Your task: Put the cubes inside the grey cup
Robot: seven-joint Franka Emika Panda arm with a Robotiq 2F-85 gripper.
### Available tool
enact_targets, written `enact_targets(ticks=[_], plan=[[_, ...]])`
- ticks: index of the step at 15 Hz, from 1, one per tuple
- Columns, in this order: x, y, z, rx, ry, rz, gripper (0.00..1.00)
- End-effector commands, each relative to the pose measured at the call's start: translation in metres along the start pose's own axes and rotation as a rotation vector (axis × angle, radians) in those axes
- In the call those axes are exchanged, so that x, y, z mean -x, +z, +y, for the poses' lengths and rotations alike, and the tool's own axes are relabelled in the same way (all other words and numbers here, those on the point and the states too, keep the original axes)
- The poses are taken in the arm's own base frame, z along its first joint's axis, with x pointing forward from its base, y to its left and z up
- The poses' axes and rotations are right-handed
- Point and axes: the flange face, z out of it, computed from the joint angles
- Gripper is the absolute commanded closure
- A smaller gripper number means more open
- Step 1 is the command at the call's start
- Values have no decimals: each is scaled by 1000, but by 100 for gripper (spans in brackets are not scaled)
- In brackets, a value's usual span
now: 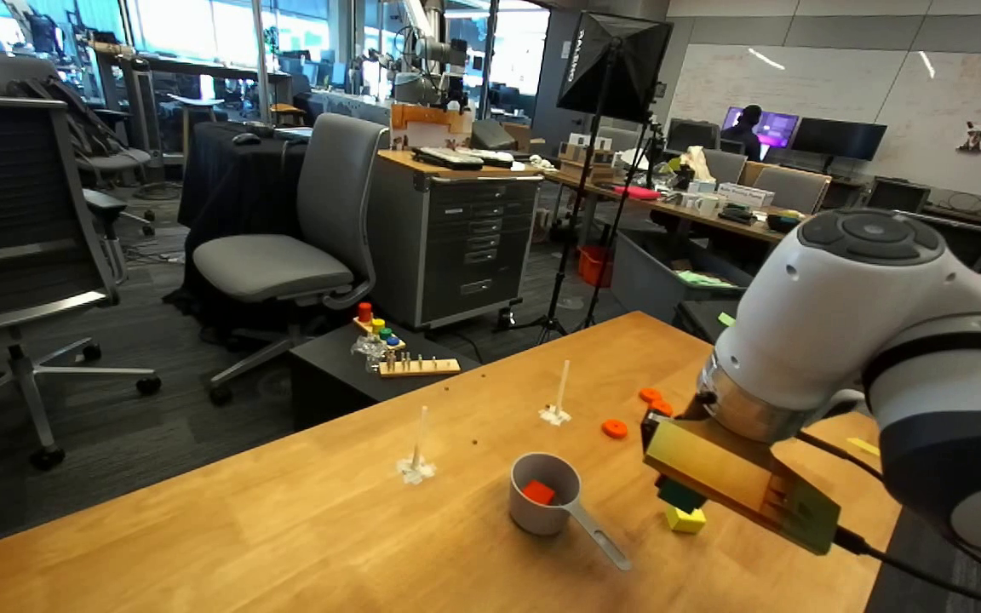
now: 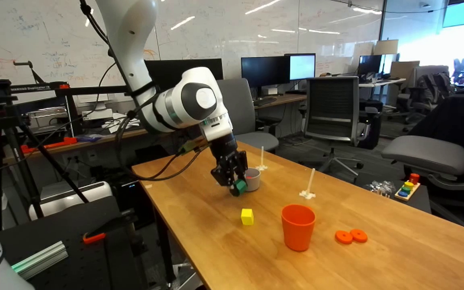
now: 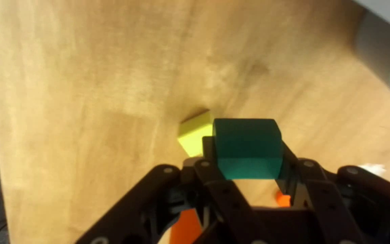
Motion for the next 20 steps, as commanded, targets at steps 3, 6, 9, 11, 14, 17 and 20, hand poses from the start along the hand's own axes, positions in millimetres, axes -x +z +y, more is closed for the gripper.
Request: enact_targets(ticks=[3, 6, 9, 11, 14, 17, 20], plan=[[22, -46, -69, -149, 26, 30, 83], [29, -45, -100, -178, 26, 34, 83], [31, -35, -123, -182, 26, 46, 82], [33, -24, -133, -174, 26, 52, 82], [36, -9, -143, -163, 21, 47, 82], [40, 0, -149, -157, 23, 36, 83], [43, 0, -151, -145, 31, 23, 33]])
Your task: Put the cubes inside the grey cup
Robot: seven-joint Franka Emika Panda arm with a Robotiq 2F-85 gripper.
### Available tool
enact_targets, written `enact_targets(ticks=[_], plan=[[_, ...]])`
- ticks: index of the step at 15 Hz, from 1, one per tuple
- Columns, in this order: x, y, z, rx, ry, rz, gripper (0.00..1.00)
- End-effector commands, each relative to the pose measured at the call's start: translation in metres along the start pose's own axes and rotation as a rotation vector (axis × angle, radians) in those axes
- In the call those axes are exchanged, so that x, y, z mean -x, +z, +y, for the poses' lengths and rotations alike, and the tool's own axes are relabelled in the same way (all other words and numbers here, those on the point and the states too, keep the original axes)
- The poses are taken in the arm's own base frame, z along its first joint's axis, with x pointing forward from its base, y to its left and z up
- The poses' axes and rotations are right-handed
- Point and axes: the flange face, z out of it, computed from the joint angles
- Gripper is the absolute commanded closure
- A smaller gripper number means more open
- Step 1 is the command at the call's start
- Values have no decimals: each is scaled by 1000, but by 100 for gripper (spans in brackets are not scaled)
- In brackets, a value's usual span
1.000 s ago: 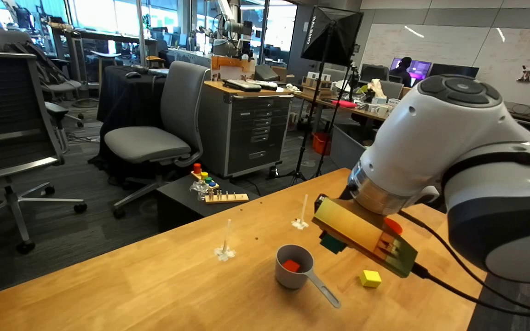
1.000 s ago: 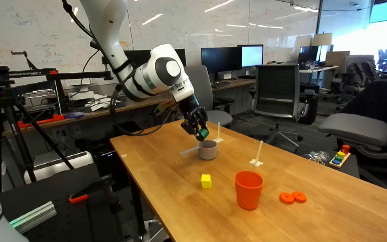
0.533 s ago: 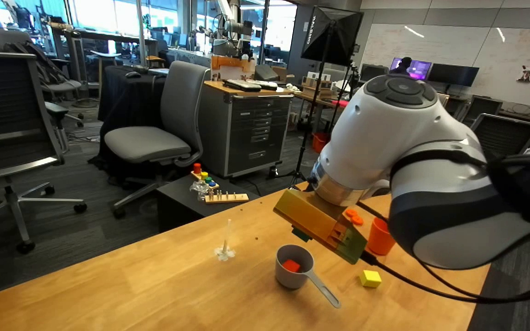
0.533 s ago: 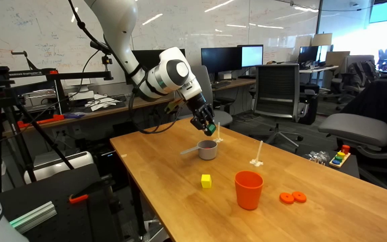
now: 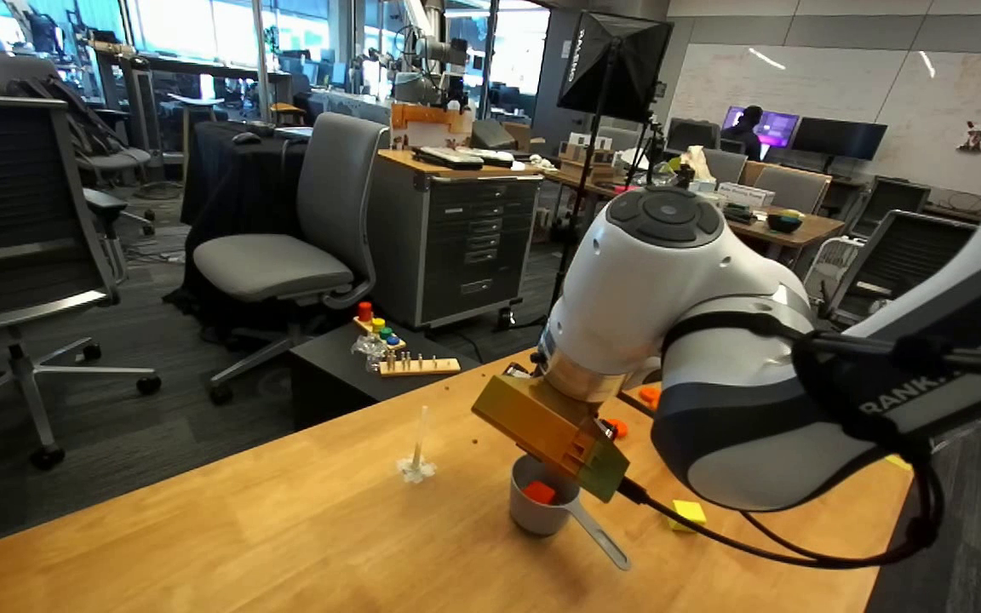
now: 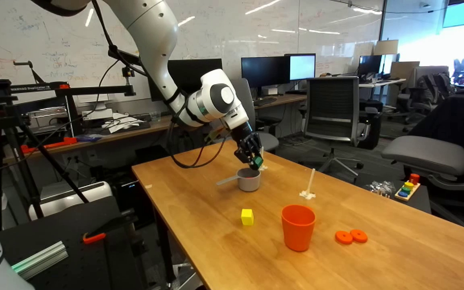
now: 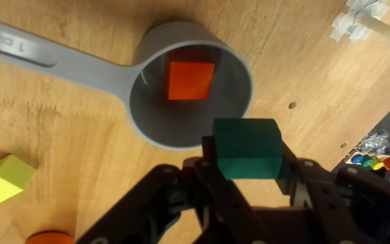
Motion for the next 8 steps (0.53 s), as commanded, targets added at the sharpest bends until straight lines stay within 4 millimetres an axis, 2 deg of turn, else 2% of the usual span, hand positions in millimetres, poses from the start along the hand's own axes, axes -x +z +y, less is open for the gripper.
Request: enact_targets(ticks=[1, 2, 5, 8], plan=[[3, -4, -12, 11, 33, -18, 31], [3, -6, -13, 12, 30, -18, 26], [-2, -15, -12, 6, 44, -16, 1], [-12, -26, -8, 3, 59, 1, 0]])
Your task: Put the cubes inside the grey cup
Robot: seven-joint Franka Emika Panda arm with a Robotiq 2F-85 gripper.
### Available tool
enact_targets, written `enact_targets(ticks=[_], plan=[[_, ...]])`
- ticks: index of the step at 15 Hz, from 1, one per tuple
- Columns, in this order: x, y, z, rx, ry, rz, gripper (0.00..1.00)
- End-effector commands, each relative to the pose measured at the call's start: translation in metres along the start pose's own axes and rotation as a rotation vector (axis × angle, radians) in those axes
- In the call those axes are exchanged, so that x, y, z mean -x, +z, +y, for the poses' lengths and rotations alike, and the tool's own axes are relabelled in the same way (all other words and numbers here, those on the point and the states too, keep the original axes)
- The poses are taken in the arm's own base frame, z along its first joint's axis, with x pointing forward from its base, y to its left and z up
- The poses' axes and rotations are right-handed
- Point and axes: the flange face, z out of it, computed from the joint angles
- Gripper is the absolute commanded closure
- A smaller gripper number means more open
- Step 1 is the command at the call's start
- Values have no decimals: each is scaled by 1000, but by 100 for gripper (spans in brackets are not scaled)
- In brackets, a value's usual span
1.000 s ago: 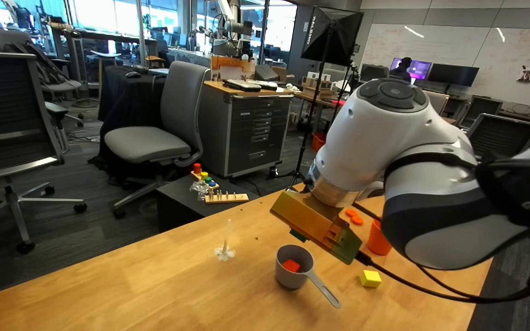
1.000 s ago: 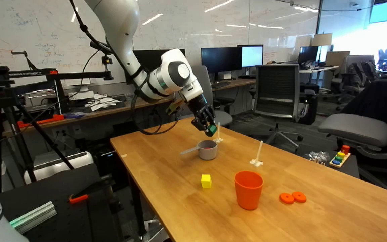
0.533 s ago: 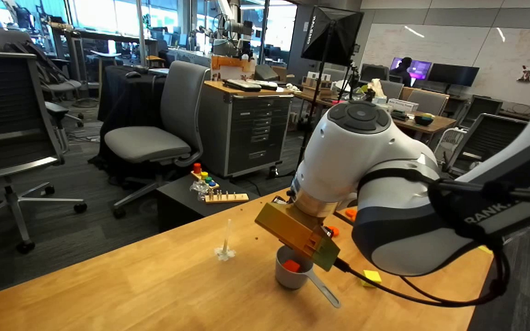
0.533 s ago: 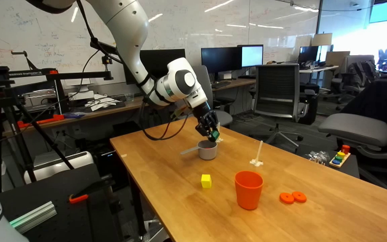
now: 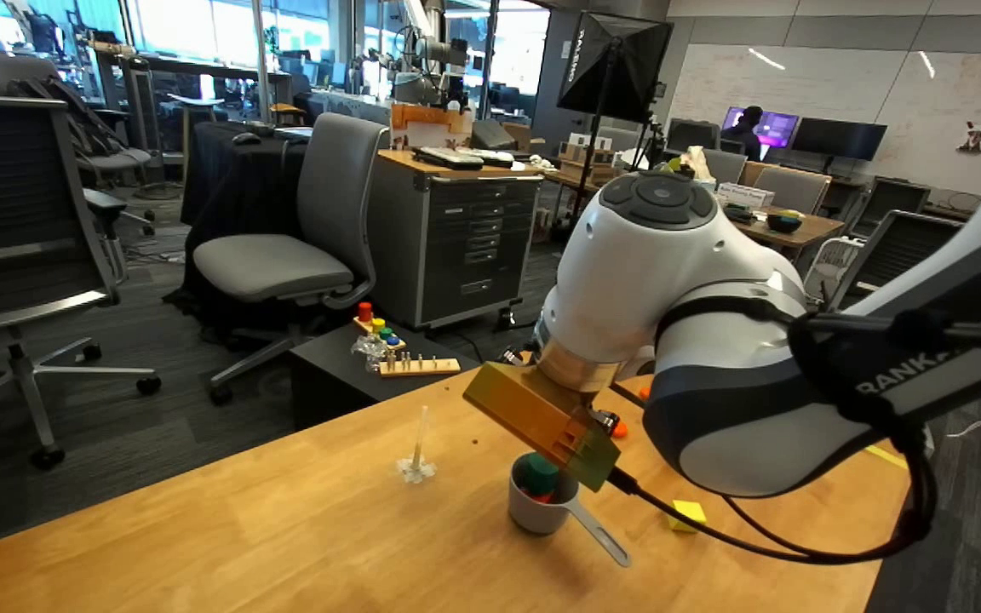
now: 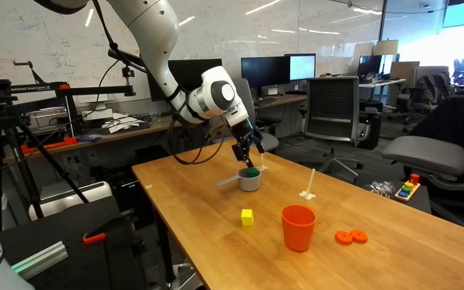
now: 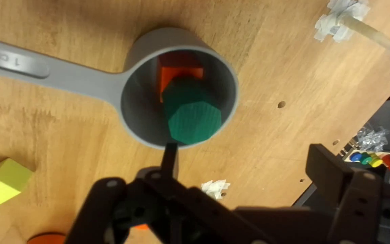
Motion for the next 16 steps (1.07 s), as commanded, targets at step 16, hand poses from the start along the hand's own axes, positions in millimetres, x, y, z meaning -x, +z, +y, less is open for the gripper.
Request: enact_targets(ticks=[16], plan=[[-55, -1, 155, 341, -42, 28, 0]])
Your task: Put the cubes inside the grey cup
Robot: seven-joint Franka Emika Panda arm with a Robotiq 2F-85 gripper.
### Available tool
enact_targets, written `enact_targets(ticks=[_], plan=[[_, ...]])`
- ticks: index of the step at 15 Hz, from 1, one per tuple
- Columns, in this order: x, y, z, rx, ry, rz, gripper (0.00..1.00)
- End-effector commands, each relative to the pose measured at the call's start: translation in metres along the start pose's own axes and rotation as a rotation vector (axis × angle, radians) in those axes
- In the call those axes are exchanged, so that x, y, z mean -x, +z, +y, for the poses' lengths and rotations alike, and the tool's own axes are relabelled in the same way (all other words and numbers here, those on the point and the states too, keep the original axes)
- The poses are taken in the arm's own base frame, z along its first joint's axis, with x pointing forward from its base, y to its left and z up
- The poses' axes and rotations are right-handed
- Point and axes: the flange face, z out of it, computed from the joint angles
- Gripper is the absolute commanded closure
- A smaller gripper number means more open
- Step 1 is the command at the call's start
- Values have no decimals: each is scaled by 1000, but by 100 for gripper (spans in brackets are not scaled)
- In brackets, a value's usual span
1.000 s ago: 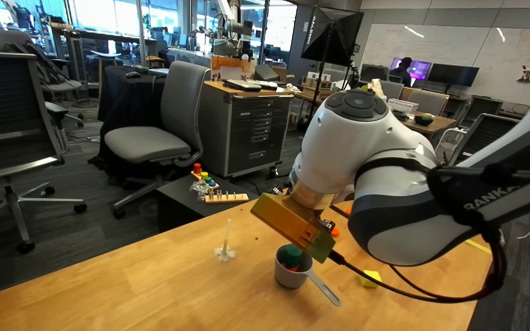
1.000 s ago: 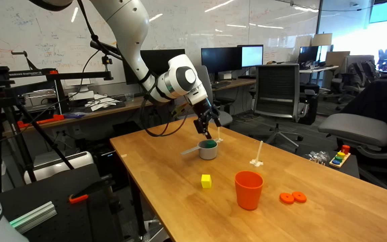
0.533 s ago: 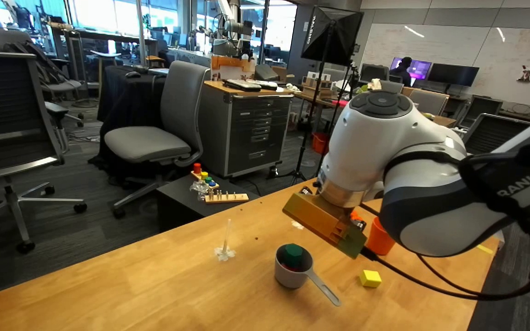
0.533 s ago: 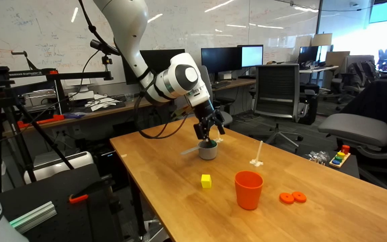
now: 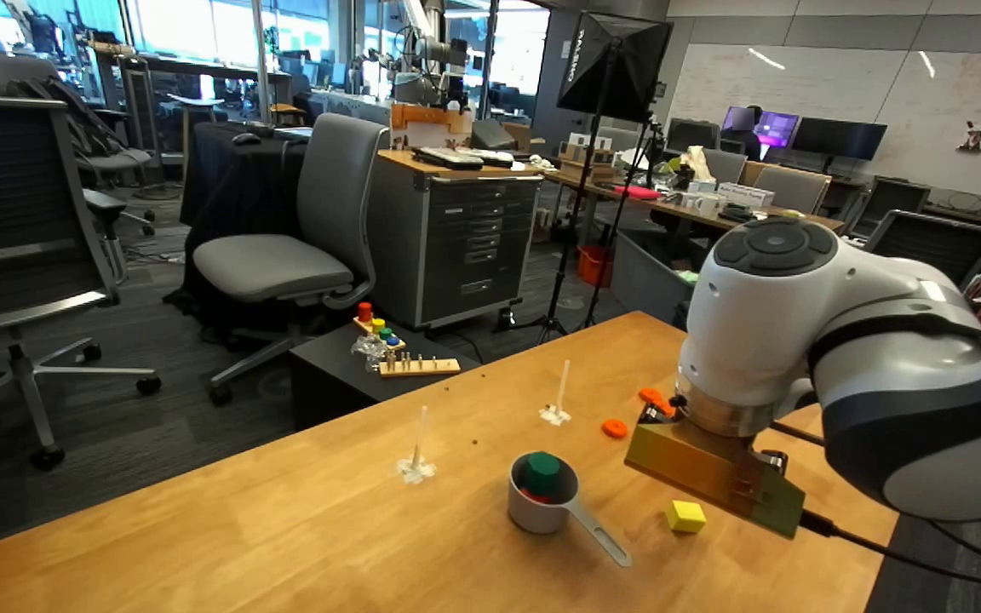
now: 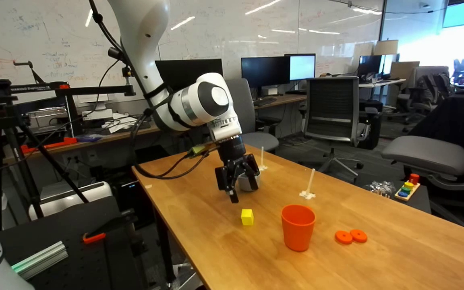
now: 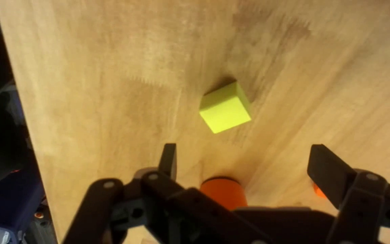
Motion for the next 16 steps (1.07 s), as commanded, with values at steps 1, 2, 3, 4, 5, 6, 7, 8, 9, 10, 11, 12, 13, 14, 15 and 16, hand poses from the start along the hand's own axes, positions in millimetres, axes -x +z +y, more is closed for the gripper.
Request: enact_targets(ticks=[1, 2, 3, 4, 5, 6, 7, 8, 9, 10, 11, 12, 13, 14, 15, 16], plan=[[3, 1, 25, 20, -38, -37, 0], [6, 4, 29, 27, -70, -43, 0], [11, 9, 31, 34, -143, -73, 0], [14, 12, 33, 27, -191, -99, 0], [19, 18, 34, 40, -245, -109, 0], [21, 22, 33, 48, -297, -117, 0], [22, 25, 32, 59, -333, -119, 0], [21, 28, 29, 68, -359, -119, 0], [19, 30, 27, 73, -382, -114, 0], [17, 32, 24, 74, -401, -115, 0], [14, 33, 21, 73, -415, -111, 0], [11, 34, 17, 71, -424, -102, 0], [8, 36, 14, 66, -433, -99, 0], [3, 39, 10, 64, -431, -95, 0], [1, 41, 6, 61, -429, -91, 0], [0, 44, 2, 57, -424, -87, 0]])
